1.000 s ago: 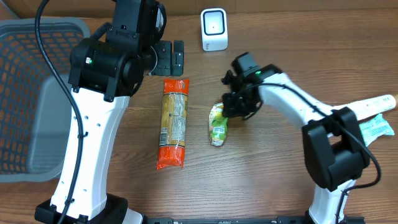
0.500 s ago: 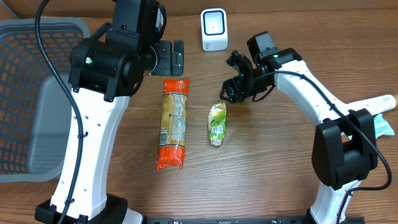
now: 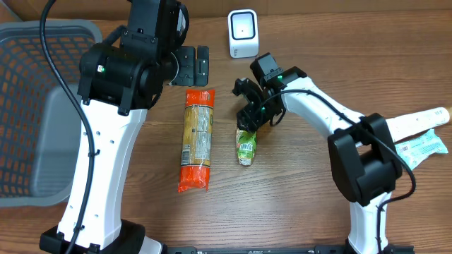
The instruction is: Scan the item barcode
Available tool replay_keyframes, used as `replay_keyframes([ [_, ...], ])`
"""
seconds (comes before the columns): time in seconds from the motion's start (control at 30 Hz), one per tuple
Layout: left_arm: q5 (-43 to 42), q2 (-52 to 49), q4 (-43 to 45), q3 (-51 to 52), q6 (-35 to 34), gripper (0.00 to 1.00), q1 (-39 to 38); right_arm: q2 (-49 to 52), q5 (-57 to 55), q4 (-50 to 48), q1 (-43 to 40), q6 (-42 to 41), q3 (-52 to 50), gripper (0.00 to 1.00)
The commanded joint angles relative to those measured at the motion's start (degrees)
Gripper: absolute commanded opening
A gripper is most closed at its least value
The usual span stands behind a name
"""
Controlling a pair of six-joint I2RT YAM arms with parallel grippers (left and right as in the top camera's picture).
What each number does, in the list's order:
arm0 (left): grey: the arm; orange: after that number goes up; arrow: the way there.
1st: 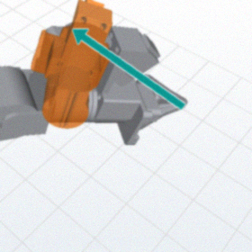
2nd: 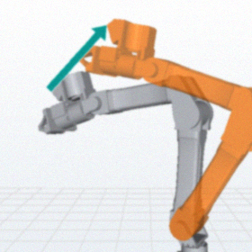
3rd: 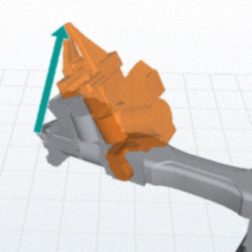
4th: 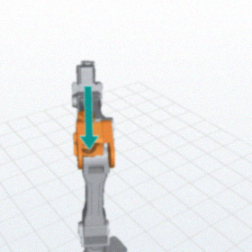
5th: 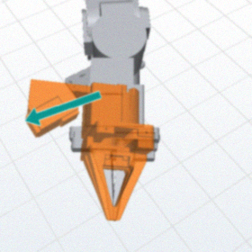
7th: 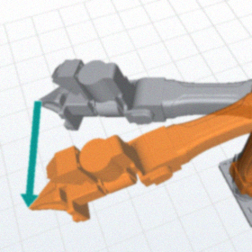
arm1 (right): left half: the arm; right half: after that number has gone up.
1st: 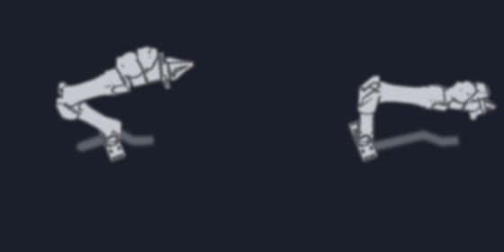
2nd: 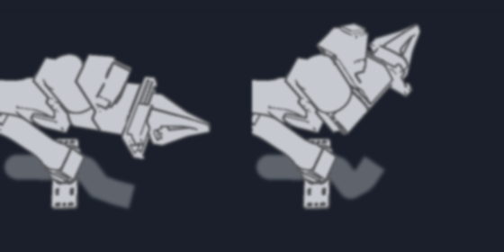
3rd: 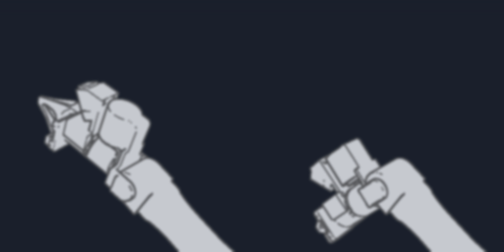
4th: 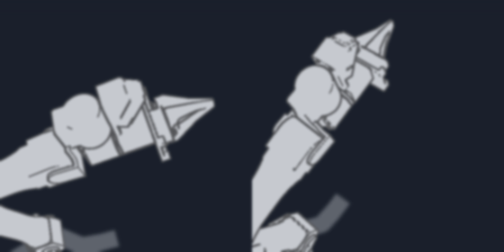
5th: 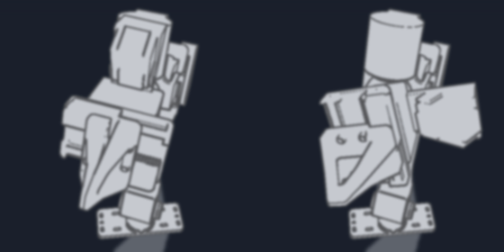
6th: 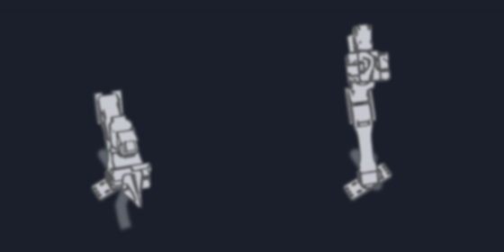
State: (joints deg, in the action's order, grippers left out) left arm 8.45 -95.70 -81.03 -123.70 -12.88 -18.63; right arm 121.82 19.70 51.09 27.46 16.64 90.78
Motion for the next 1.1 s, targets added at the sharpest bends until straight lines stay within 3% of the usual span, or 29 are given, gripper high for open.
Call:
replay_keyframes([
  [0.0,0.55,-0.2,0.04,-0.15,1.09,1.0,0.24,-0.28,-2.27,0.2,-0.52,-1.95,1.11,0.35],
  [0.07,0.55,-0.2,0.04,-0.15,1.09,1.0,0.24,-0.28,-2.91,0.2,-1.38,-4.76,1.14,0.15],
  [0.23,0.55,-0.2,0.04,-0.15,1.11,0.99,0.24,-0.48,-2.95,1.64,-4.39,-12.61,2.25,0.13],
  [0.33,0.55,-0.2,0.04,-0.15,1.09,1.0,0.24,-0.66,-3.1,5.09,-7.1,-18.45,4.92,0.04],
  [0.47,0.55,-0.2,0.04,-0.15,1.09,1.0,0.24,-0.74,-3.17,11.93,-12.02,-29.7,8.68,0.04],
  [0.53,0.55,-0.2,0.04,-0.15,1.09,1.0,0.24,-0.72,-3.19,14.69,-14.19,-33.27,8.66,0.13],
  [0.63,0.55,-0.2,0.04,-0.15,1.09,1.0,0.24,-0.72,-4.13,19.65,-16.55,-33.57,7.26,0.36],
  [0.7,0.55,-0.2,0.04,-0.15,1.09,0.99,0.24,-0.7,-6.64,23.43,-17.07,-33.55,6.05,0.45],
  [0.87,0.55,-0.2,0.04,-0.15,1.09,1.0,0.24,-0.7,-7.96,29.9,-16.02,-31.61,1.42,0.49],
  [0.97,0.55,-0.2,0.04,-0.15,1.11,1.0,0.24,-0.72,-7.98,31.43,-13.88,-25.66,0.35,0.48],
  [1.07,0.55,-0.2,0.04,-0.15,1.09,1.0,0.24,-0.94,-9.84,31.45,-12.66,-25.14,2.03,0.57],
])
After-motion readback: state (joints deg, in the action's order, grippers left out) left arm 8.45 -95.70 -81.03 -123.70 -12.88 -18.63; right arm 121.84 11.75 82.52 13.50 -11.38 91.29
